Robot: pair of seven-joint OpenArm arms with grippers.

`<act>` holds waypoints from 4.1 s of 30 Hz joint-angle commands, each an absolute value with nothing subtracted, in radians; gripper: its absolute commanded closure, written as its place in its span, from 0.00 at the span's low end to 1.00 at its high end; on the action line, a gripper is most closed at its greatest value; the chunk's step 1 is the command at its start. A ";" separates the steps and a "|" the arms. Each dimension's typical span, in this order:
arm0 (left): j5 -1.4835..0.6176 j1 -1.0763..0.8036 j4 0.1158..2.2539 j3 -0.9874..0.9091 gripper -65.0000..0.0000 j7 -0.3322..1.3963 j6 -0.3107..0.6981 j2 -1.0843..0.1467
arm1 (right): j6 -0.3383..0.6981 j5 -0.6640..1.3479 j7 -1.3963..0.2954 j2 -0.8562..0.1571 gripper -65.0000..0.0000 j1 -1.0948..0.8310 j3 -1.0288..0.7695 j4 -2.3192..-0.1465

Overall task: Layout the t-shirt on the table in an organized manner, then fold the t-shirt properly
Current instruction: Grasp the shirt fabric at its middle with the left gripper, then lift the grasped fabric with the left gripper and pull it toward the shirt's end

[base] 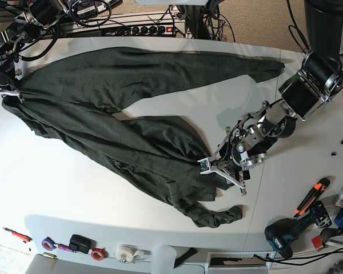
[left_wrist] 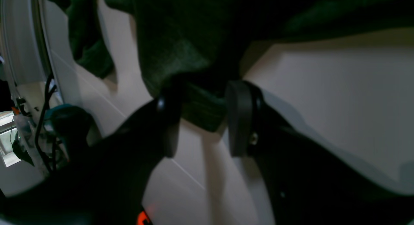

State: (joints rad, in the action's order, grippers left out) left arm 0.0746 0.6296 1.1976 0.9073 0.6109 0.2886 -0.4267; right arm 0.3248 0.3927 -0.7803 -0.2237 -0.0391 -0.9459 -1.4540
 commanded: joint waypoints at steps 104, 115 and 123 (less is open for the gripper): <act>0.275 0.579 1.703 0.898 1.00 0.848 -0.081 -0.604 | 0.328 0.407 -0.736 -0.247 1.00 -0.030 -0.948 -1.472; 0.233 0.459 1.855 0.898 1.00 0.922 -0.050 -0.772 | 0.328 0.407 -0.736 -0.250 1.00 -0.030 -0.948 -1.472; 0.282 0.275 1.855 0.898 1.00 0.973 -0.025 -0.801 | 0.328 0.407 -0.736 -0.250 1.00 -0.030 -0.948 -1.472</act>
State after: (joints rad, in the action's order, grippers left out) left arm 0.2562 0.2577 1.8435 0.9089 0.9642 -0.0101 -0.7845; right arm 0.3252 0.3939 -0.7658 -0.2241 -0.0391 -0.9459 -1.4540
